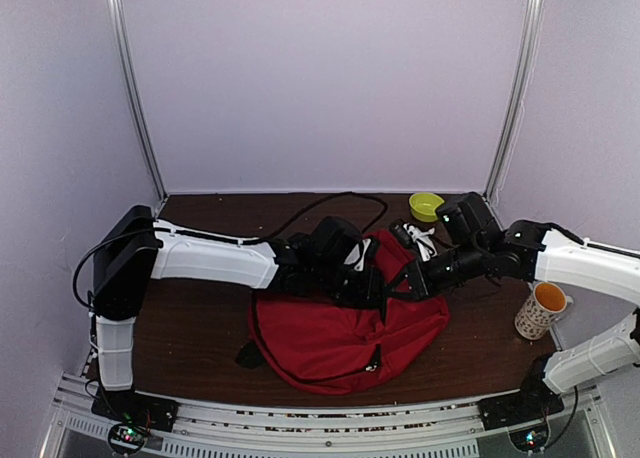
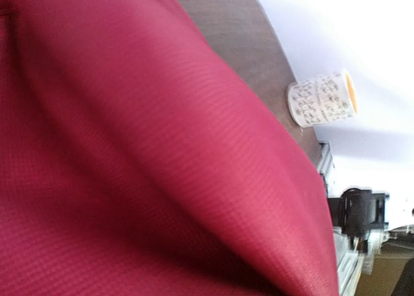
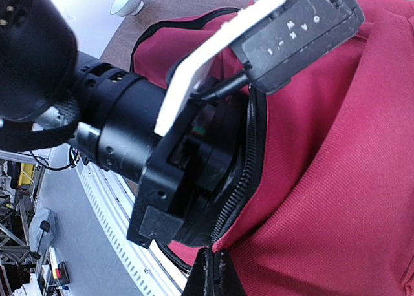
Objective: Pack the student bag
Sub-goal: Place the pen in the upper front pocket of the bag.
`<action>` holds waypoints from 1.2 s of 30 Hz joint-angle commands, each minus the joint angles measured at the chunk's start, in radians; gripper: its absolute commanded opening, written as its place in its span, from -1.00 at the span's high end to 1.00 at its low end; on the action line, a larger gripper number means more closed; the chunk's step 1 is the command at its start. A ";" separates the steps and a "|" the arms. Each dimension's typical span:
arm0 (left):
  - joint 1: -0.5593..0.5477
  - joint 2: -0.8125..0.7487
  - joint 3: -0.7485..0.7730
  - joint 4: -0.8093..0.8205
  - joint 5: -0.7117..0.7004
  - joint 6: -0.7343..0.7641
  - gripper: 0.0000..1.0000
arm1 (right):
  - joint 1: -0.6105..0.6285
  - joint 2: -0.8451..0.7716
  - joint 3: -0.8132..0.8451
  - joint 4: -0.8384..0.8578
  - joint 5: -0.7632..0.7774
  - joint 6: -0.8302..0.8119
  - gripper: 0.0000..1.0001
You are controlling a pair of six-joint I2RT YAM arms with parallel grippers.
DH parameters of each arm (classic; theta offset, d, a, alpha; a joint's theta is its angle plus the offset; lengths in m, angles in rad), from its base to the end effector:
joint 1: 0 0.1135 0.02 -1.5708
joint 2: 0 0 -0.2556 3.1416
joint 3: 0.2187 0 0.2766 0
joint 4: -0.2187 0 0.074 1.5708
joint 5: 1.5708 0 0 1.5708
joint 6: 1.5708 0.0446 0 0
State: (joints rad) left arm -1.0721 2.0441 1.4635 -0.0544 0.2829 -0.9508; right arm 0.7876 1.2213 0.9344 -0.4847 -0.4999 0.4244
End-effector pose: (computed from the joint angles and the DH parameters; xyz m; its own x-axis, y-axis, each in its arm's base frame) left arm 0.2231 -0.4356 0.1738 -0.9387 0.0895 -0.3330 0.3215 0.5761 -0.7514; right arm 0.1891 0.2203 0.2559 -0.8042 -0.2956 -0.5156 -0.5851 0.5459 0.5997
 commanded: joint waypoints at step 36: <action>0.056 -0.249 0.000 -0.379 -0.473 0.377 -0.37 | -0.032 0.124 0.098 -0.061 0.138 -0.039 0.28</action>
State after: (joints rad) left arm -1.0389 1.7985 1.4548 -0.4332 -0.1432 -0.5507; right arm 0.7815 1.3521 0.9855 -0.5995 -0.3618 0.3599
